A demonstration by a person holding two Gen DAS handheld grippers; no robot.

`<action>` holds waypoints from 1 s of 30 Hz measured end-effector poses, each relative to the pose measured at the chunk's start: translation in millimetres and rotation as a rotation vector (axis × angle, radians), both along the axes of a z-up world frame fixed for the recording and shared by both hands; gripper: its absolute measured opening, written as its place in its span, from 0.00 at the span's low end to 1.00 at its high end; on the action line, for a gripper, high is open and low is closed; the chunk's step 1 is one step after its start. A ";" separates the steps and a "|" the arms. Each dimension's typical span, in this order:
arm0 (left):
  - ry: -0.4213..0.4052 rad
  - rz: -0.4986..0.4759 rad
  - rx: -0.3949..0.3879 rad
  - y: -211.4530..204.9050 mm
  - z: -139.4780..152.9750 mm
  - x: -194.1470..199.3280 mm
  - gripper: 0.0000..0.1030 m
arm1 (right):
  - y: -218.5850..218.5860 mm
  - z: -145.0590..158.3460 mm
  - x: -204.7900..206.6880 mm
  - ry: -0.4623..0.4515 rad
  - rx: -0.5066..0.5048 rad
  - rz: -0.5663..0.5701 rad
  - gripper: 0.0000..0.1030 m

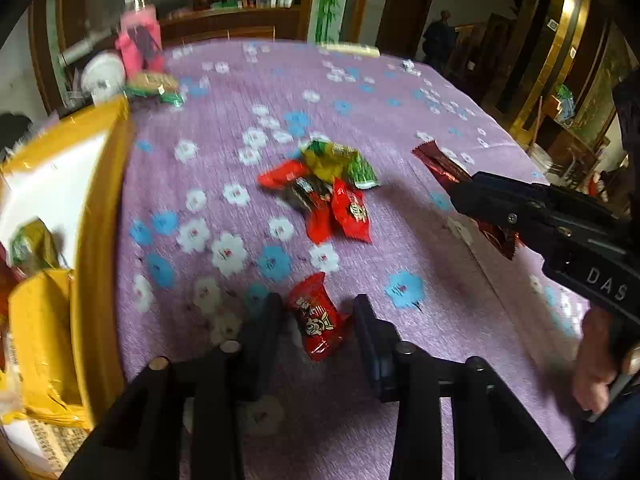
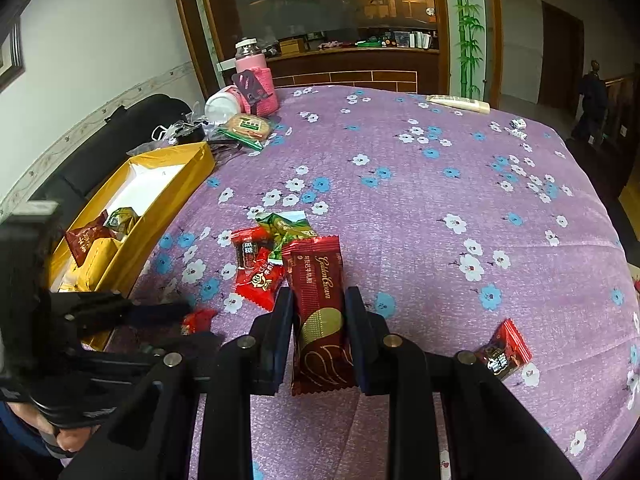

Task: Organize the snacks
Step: 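Carry the red candy and chocolate bar into the white box and release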

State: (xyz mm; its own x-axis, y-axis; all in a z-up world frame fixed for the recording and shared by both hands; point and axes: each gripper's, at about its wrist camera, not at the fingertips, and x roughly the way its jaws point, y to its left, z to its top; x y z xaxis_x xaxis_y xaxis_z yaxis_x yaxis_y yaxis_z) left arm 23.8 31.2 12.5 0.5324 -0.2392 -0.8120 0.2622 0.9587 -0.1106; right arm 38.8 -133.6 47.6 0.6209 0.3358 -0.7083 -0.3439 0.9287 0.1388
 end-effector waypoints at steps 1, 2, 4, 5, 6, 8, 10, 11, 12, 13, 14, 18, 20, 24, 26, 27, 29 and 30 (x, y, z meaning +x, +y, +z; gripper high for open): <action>-0.005 -0.002 0.003 0.2 0.3 -0.6 0.26 | -0.2 0.3 -0.1 -0.001 0.002 0.002 0.24; -0.003 0.000 -0.013 2.4 1.2 -0.8 0.23 | -0.1 0.5 -0.3 -0.002 0.004 0.004 0.24; 0.000 0.008 -0.038 7.4 4.1 -1.4 0.18 | 0.6 0.9 -1.3 -0.005 0.007 0.008 0.24; -0.002 0.010 -0.045 8.9 5.3 -2.5 0.18 | 1.1 1.4 -2.1 -0.007 0.008 0.012 0.24; -0.006 0.014 -0.052 11.4 7.2 -4.1 0.18 | 1.8 2.2 -3.2 -0.011 0.009 0.016 0.24; -0.011 0.020 -0.071 15.9 10.3 -7.0 0.18 | 2.8 4.1 -5.2 -0.017 0.019 0.022 0.24; -0.011 0.023 -0.084 18.9 12.2 -9.1 0.18 | 3.1 5.2 -5.2 -0.016 0.033 0.026 0.24; -0.012 0.026 -0.095 21.6 14.1 -10.9 0.18 | 3.2 5.0 -5.3 -0.014 0.039 0.030 0.24; -0.013 0.025 -0.100 22.5 15.5 -11.7 0.18 | 3.6 5.0 -5.6 -0.013 0.044 0.032 0.24; -0.017 0.026 -0.104 23.9 17.3 -12.8 0.18 | 4.3 4.8 -5.7 -0.012 0.044 0.031 0.24; -0.023 0.028 -0.106 25.4 19.6 -14.8 0.18 | 5.0 4.5 -5.7 -0.010 0.046 0.032 0.24; -0.054 0.041 -0.119 35.6 31.7 -21.3 0.18 | 6.5 5.4 -5.6 0.007 0.073 0.041 0.24; -0.065 0.051 -0.127 42.2 37.2 -22.7 0.18 | 7.5 6.7 -6.1 0.025 0.104 0.049 0.24; -0.090 0.079 -0.146 58.7 47.4 -25.4 0.18 | 18.6 10.6 -9.2 0.070 0.165 0.079 0.24; -0.099 0.091 -0.152 66.0 49.7 -26.8 0.18 | 28.1 11.2 -12.8 0.093 0.188 0.101 0.24; -0.102 0.098 -0.157 71.3 51.1 -28.1 0.18 | 33.4 11.1 -14.7 0.102 0.193 0.110 0.24; -0.112 0.117 -0.165 82.6 53.8 -30.6 0.18 | 46.0 11.0 -20.6 0.118 0.208 0.134 0.24; -0.115 0.124 -0.168 86.4 54.9 -31.6 0.18 | 52.6 10.7 -23.3 0.126 0.218 0.146 0.24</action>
State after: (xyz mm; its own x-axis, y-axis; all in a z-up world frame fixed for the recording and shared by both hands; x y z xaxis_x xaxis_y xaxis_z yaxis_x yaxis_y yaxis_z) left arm -7.8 117.6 67.4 0.6529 -0.2930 -0.6984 0.1637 0.9549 -0.2477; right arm 15.5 -81.0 58.3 0.4666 0.5685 -0.6775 -0.4397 0.8138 0.3800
